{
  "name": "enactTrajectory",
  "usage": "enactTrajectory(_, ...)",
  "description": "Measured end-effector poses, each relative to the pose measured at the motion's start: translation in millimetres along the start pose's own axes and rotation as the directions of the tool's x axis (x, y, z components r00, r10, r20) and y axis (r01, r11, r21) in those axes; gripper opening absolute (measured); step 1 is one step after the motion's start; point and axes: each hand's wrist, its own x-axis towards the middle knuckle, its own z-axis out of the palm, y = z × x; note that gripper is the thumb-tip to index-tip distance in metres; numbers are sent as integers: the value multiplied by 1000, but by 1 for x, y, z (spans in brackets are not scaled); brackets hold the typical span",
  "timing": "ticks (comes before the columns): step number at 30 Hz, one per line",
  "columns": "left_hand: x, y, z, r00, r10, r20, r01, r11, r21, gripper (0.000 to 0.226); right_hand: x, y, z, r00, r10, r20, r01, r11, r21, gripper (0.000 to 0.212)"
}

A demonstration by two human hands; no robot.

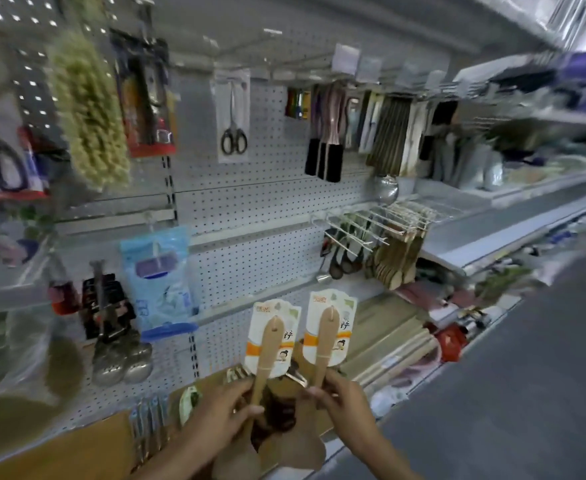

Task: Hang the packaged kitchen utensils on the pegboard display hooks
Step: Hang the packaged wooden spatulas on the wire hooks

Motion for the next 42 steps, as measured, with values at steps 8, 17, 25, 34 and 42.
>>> enactTrajectory(8, 102, 62, 67, 996, 89, 33, -86, 994, -63, 59, 29, 47, -100, 994, 60, -86, -58, 998, 18, 10)
enactTrajectory(17, 241, 108, 137, 957, 201, 208, -199, 979, -30, 14, 84, 106, -201, 979, 117, -169, -116, 993, 18, 43)
enactTrajectory(25, 401, 147, 196, 930, 265, 254, -251, 964, -87, 14, 171, 158, -300, 943, 173, -286, -163, 985, 58, 26)
enactTrajectory(34, 525, 190, 239, 917, 307, 256, -265, 946, -185, 37, 266, 228, -387, 939, 157, -305, -168, 986, -11, 5)
enactTrajectory(42, 608, 217, 293, 934, 277, 227, -247, 957, -151, 32, 326, 278, -467, 949, 145, -279, -149, 989, 10, 33)
